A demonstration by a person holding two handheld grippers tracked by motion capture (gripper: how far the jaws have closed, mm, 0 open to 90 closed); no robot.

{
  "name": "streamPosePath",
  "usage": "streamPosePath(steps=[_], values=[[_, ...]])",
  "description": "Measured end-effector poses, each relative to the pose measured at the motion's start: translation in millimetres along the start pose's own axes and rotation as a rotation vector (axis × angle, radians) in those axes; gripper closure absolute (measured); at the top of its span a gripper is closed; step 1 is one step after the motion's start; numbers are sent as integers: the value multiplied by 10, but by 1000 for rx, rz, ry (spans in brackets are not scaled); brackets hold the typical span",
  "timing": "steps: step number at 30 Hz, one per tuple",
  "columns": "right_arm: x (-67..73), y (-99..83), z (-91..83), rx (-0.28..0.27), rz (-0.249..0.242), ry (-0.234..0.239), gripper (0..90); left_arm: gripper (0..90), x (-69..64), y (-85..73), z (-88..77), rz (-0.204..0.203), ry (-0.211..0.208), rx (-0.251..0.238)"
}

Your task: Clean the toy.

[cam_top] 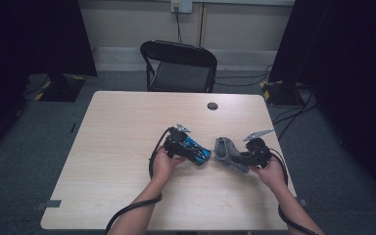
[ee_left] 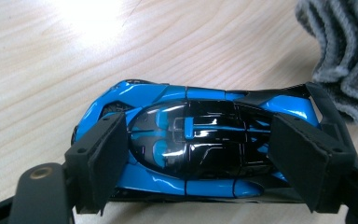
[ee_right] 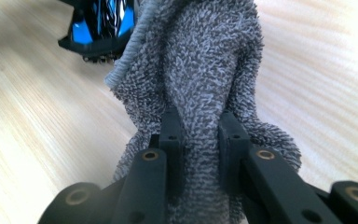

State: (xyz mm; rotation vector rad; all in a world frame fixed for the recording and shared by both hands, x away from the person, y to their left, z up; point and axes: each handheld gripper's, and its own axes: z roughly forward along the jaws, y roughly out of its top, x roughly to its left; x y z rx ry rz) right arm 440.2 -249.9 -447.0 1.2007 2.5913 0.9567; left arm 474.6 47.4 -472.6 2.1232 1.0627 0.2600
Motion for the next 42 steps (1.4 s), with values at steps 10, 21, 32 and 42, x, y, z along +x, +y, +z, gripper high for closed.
streamPosePath(steps=[10,21,32,42], values=[[41,180,-88,-26,-8,0,757,217,26,24,-294,58,-8,-13],[220,454,-166,-62,-39,19,753,244,171,-225,-722,78,6,-1],[666,819,129,-74,-110,97,749,243,373,-573,-1179,61,31,-28],[1195,1021,685,-32,-191,205,748,245,521,-843,-1623,18,50,-76]])
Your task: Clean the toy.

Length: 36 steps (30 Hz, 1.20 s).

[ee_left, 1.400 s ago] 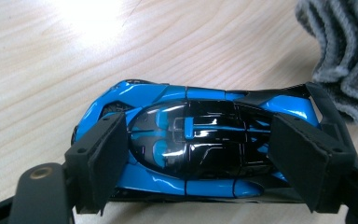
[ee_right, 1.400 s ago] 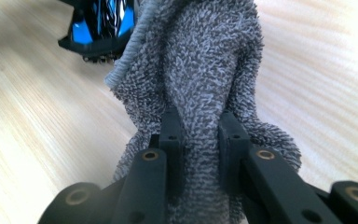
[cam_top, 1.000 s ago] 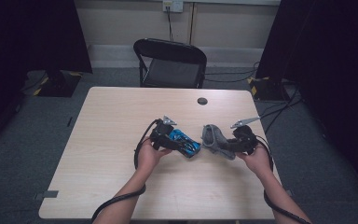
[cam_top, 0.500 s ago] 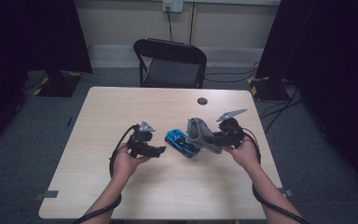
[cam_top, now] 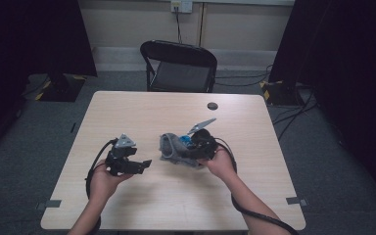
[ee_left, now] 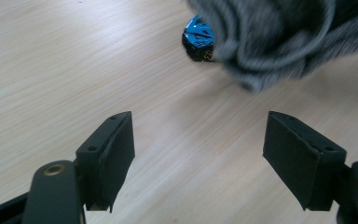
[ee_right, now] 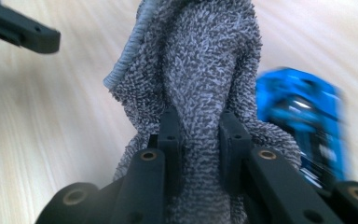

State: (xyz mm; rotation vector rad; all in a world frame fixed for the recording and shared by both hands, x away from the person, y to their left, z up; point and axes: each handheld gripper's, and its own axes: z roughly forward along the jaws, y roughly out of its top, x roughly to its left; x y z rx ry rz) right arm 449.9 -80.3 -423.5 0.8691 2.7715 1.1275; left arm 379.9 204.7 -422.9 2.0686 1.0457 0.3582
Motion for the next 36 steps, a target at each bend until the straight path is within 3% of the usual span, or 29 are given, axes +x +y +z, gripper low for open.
streamPosePath(steps=[9,19,24,30,33,36], values=[[354,219,528,58,-75,71,746,250,146,-95,-253,-17,18,-36],[588,256,932,132,-145,81,712,251,157,-63,-304,-15,17,-66],[611,260,919,124,-153,77,565,251,143,-65,-183,3,3,-33],[534,245,708,93,-149,90,393,251,65,-7,-29,43,-41,-16],[450,217,571,84,-137,58,326,251,9,14,83,106,-58,7],[306,175,438,57,-101,18,280,245,-30,-1,194,137,-70,43]])
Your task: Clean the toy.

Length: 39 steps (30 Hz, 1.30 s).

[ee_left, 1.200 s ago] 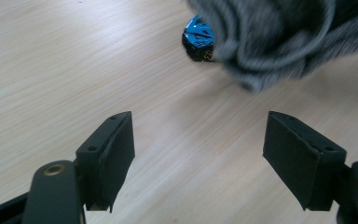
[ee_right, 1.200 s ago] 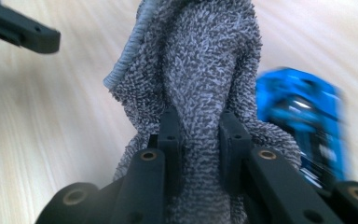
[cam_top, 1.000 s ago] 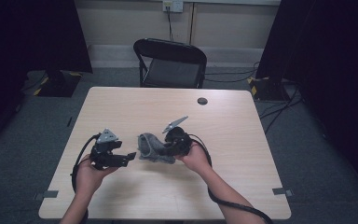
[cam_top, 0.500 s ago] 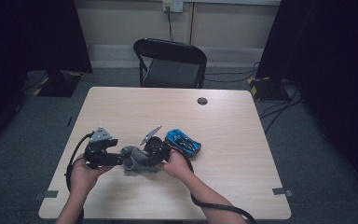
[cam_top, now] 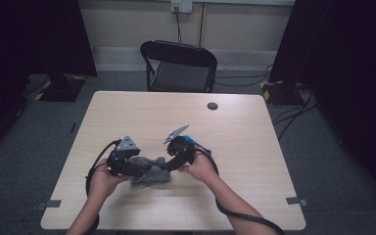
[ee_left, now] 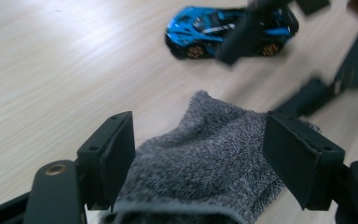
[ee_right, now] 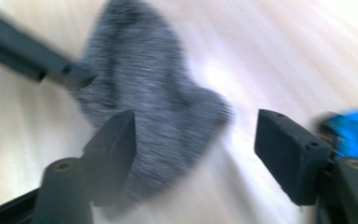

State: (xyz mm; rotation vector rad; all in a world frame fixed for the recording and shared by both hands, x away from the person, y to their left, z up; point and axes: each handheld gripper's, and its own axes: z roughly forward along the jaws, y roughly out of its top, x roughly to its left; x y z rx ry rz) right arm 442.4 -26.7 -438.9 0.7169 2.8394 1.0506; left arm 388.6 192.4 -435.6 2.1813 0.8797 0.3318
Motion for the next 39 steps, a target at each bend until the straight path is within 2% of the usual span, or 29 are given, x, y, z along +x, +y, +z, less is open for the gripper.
streamPosePath(steps=[6,11,15,17,21,28,30,33,39], values=[[-326,-155,-169,-42,95,-95,231,245,3,-76,168,8,-25,51],[-541,-254,-148,-42,160,-180,182,245,-1,-145,240,41,-34,112],[-661,-297,-72,-34,193,-240,157,244,2,-205,270,49,-46,137],[-704,-313,-31,-30,203,-247,156,245,2,-229,283,53,-51,145],[-729,-338,73,15,173,-286,151,244,7,-255,304,48,-56,146],[-751,-450,164,40,165,-279,154,244,7,-282,331,38,-64,143],[-743,-467,152,31,157,-289,171,242,3,-285,339,40,-65,141],[-734,-478,133,25,159,-274,244,242,-2,-287,345,51,-62,146],[-728,-480,126,28,163,-276,254,242,-6,-305,347,46,-61,132]])
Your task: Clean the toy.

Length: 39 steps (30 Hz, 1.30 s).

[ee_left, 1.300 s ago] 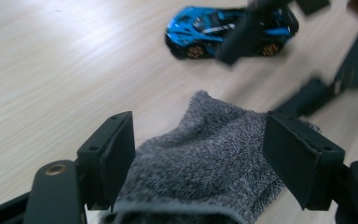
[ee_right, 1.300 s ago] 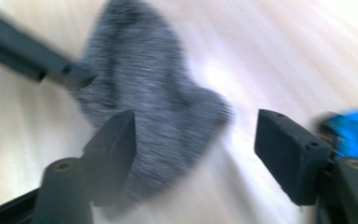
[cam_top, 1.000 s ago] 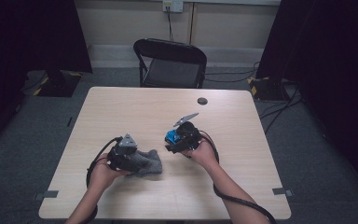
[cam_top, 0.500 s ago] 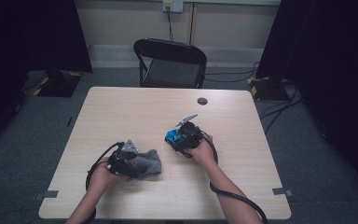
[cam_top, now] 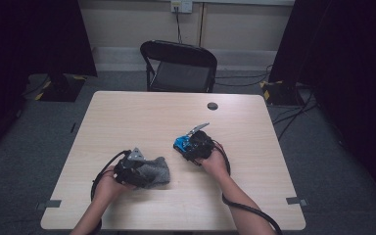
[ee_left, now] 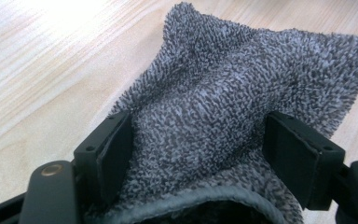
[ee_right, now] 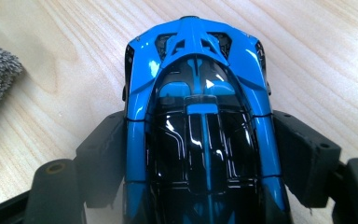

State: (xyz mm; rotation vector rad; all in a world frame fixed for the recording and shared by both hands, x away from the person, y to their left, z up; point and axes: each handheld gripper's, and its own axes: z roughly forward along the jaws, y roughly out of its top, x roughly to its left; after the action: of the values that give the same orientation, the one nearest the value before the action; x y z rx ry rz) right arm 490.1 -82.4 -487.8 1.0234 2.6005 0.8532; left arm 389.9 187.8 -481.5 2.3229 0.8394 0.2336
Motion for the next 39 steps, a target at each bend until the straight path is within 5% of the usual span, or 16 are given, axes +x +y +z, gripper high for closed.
streamPosePath(steps=[5,17,39], values=[[11,26,-10,31,8,-6,258,242,-9,-9,-2,3,4,-2],[29,-19,-4,-11,19,-15,247,241,-9,-9,0,5,4,-2],[5,-28,-67,6,33,16,262,231,-12,32,-36,12,8,-13]])
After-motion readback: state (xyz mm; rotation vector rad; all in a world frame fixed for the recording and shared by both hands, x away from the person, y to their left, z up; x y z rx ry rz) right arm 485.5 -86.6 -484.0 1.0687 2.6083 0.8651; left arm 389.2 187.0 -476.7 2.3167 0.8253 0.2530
